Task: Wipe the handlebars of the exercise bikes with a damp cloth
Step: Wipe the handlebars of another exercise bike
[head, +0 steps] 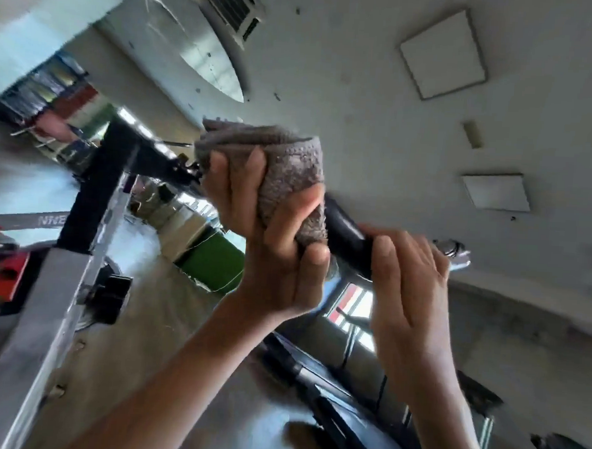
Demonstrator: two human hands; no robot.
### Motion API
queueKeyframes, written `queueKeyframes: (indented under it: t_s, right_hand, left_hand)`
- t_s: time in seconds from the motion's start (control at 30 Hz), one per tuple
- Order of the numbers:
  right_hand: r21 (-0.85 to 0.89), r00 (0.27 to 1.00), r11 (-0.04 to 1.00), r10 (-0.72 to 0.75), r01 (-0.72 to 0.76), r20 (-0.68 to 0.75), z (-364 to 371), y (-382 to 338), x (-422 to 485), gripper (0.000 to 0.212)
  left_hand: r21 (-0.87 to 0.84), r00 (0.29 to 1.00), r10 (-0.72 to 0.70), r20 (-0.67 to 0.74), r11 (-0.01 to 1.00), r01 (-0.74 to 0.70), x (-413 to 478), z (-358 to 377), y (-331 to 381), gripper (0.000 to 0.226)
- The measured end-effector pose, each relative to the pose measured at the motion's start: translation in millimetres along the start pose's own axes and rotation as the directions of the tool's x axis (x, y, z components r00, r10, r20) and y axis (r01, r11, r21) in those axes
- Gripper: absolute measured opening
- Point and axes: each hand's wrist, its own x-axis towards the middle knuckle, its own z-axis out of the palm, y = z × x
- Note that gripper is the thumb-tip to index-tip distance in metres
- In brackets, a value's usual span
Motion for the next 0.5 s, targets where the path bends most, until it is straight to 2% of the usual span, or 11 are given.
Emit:
queueKeyframes:
  t_s: [0.03,0.1,0.17,0.27,0.33,0.4,0.5]
  right_hand:
    - [-0.025,0.999,1.000,-0.018,0.017,-0.044,-1,11,-1,0.038]
    - [-0.091,0.985,0.995,0.032,-0.048,-0.170,6,27,-4,0.044]
    - [-0.065,0.962,0.993,0.083,-0.103,-0.262,17,32,-6,0.046]
    - [-0.025,0.953,0.999,0.028,-0.037,-0.302,18,44,-7,0.046]
    - [-0.028,0.950,1.000,-0.009,0.001,-0.313,16,53,-7,0.044]
    - [-0.017,0.947,1.000,-0.017,0.012,-0.320,18,54,-9,0.040]
    - [0.024,0.938,1.000,0.015,-0.007,-0.346,22,48,-8,0.035]
  left_hand:
    - [0.054,0.994,0.093,0.058,0.994,-0.097,-3,-4,-1,0.035]
    - [0.112,0.953,0.253,0.166,0.956,-0.273,-3,-9,-2,0.035]
    - [0.169,0.863,0.419,0.281,0.864,-0.475,-8,-5,0,0.035]
    - [0.201,0.717,0.577,0.391,0.707,-0.678,-16,-3,4,0.032]
    - [0.210,0.685,0.578,0.444,0.676,-0.706,-11,-11,-2,0.026]
    - [0.235,0.714,0.500,0.490,0.713,-0.660,1,-22,-2,0.030]
    - [0.334,0.722,0.405,0.562,0.687,-0.645,5,-27,3,0.034]
